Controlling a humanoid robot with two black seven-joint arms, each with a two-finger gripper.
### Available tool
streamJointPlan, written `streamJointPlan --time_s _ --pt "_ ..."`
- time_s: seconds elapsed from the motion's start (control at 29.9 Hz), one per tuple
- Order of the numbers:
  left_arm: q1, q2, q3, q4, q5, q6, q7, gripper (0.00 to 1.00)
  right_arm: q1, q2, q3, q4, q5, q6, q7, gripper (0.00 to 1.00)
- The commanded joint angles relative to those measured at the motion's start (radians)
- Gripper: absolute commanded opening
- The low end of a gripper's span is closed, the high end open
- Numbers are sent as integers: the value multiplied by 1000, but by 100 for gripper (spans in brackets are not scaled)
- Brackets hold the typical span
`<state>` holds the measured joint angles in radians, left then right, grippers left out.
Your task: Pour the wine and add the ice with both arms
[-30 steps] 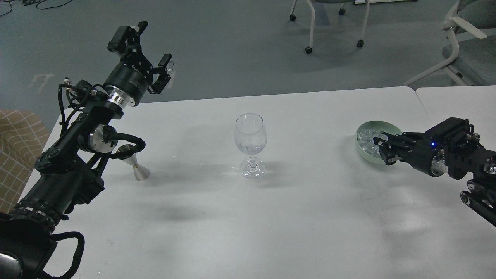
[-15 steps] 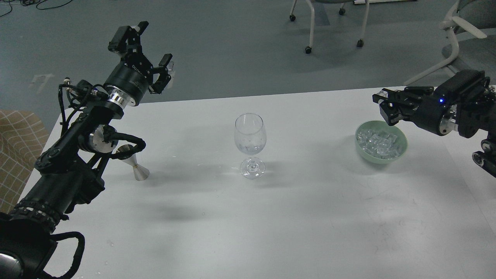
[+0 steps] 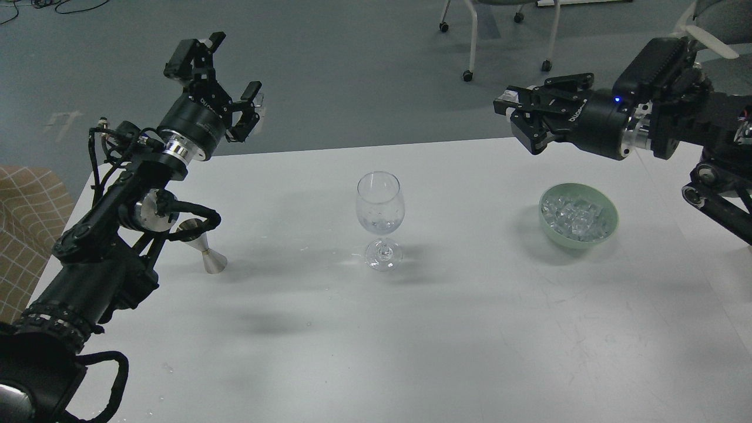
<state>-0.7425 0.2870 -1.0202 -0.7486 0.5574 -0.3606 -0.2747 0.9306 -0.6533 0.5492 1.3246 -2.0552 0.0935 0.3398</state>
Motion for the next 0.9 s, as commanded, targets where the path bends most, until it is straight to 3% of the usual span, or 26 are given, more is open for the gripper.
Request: streamJointPlan --time_s 0.0,0.4,0.87 --pt "0 0 0 0 1 0 0 98 19 38 -2 24 -2 28 -2 0" --pt "0 0 -1 0 -2 0 0 98 33 199 -9 41 -35 117 -15 0" --pt "0 -2 -1 0 -2 0 0 98 39 219 -81 41 -33 127 -8 0"
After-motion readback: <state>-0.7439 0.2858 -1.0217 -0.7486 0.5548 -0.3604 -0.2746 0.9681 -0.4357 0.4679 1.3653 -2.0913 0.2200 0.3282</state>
